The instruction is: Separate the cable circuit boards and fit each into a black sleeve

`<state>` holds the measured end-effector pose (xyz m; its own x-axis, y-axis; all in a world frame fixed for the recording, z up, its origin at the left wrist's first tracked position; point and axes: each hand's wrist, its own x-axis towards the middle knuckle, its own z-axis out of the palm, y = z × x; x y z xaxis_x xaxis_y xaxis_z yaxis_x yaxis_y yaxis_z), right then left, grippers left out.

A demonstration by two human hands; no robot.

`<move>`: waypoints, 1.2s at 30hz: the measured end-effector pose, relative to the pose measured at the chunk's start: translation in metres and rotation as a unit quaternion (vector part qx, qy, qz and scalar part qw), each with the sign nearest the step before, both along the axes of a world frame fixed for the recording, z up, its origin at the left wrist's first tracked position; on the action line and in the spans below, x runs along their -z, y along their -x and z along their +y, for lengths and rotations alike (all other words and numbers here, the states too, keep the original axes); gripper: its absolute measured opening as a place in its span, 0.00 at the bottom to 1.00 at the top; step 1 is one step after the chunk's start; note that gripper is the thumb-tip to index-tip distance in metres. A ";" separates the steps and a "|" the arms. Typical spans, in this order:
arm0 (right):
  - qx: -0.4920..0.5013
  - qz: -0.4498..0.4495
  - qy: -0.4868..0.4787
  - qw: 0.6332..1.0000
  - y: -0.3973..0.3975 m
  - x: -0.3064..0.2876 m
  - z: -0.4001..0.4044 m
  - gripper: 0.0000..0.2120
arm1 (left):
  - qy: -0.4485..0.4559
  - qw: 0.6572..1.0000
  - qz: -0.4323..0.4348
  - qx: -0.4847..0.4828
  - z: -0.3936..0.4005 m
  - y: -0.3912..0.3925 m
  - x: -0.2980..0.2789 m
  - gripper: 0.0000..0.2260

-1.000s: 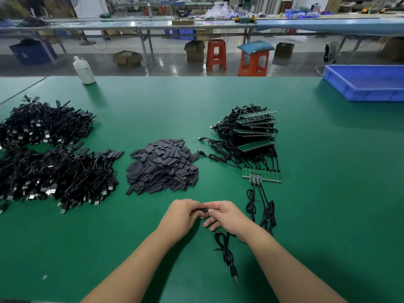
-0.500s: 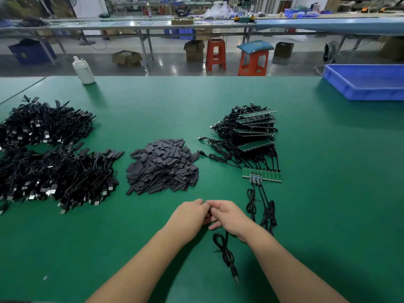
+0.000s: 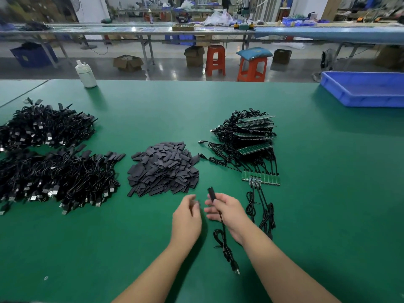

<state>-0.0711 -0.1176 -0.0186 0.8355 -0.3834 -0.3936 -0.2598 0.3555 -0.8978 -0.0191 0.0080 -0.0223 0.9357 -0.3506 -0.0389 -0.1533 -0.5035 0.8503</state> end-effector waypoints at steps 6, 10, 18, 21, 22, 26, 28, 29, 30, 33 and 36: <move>0.173 -0.138 -0.268 0.937 -0.022 -0.028 0.001 0.10 | 0.125 0.971 0.174 0.103 -0.001 0.012 -0.016 0.08; 0.188 -0.162 -0.288 0.925 -0.031 -0.044 -0.006 0.11 | 0.139 0.953 0.245 0.115 0.013 0.003 -0.021 0.04; -0.057 0.172 0.573 0.799 -0.009 -0.017 -0.055 0.17 | -0.022 0.999 0.014 0.042 0.058 -0.070 -0.055 0.03; -0.087 0.285 0.639 0.709 0.011 0.001 -0.078 0.19 | -0.107 0.985 -0.121 -0.054 0.090 -0.123 -0.067 0.05; -0.090 0.299 0.632 0.710 0.016 0.004 -0.082 0.20 | -0.122 0.978 -0.143 -0.090 0.102 -0.141 -0.069 0.07; -0.080 0.282 0.607 0.738 0.027 0.009 -0.085 0.17 | -0.217 0.947 -0.148 -0.187 0.148 -0.196 -0.059 0.12; -0.052 0.263 0.601 0.753 0.027 0.007 -0.086 0.13 | -0.277 0.936 -0.096 -0.193 0.162 -0.207 -0.049 0.14; -0.035 0.257 0.592 0.763 0.026 0.005 -0.085 0.11 | -0.300 0.932 -0.079 -0.190 0.166 -0.209 -0.045 0.15; -0.017 0.255 0.581 0.773 0.026 0.003 -0.085 0.09 | -0.317 0.927 -0.074 -0.186 0.168 -0.209 -0.041 0.18; 0.008 0.273 0.544 0.793 0.024 -0.004 -0.084 0.11 | -0.328 0.917 -0.125 -0.191 0.167 -0.202 -0.034 0.23; 0.019 0.269 0.460 0.846 0.018 -0.007 -0.084 0.23 | -0.294 0.909 -0.237 -0.174 0.154 -0.186 -0.031 0.19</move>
